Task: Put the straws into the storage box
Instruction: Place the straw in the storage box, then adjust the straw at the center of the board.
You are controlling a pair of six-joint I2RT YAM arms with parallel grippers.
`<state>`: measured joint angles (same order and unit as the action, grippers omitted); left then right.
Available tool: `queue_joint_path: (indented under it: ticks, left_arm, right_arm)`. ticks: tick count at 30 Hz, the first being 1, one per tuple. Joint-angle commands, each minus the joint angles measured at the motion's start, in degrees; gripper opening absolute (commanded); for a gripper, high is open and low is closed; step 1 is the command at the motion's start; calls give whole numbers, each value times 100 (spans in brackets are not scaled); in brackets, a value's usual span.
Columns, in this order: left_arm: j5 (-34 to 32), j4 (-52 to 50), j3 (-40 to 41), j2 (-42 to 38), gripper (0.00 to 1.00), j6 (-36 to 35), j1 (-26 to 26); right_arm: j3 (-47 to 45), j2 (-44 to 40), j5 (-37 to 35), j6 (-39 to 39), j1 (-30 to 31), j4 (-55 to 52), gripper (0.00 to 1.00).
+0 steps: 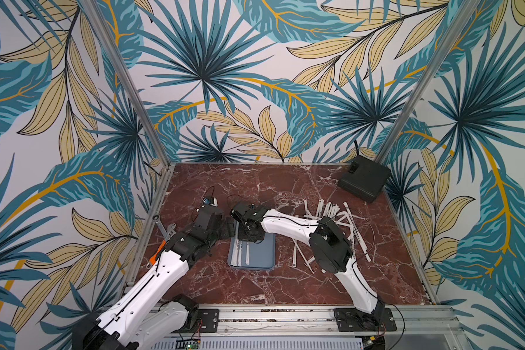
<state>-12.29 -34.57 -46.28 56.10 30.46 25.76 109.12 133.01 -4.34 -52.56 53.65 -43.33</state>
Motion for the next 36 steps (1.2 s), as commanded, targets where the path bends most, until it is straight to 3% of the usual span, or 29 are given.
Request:
queue_joint_path:
  ticks: [1,14,18,23,27,30,36]
  left_arm:
    - [72,42,145,-37,86,3,-38]
    - [114,104,181,-36,85,4,-36]
    - [104,54,124,-37,85,-44,-36]
    - [131,119,94,66,82,-245,-1]
    - [18,441,-170,714,81,-325,877]
    - [786,654,-489,1424,81,-192,1250]
    - [1365,1179,-606,2244,79,-43,1669]
  right_arm:
    - [63,138,73,-233,86,-53,12]
    - [200,107,190,-186,81,-4,19]
    - [-346,-763,389,-44,-29,24,26]
    - [-2188,-2363,196,629,-543,-33,30]
    - [-3178,-2816,-386,1420,-1189,-621,30]
    - [-3233,-2783,-725,1847,-1261,-955,31]
    - [-3394,-2376,-404,2169,-1480,-946,34]
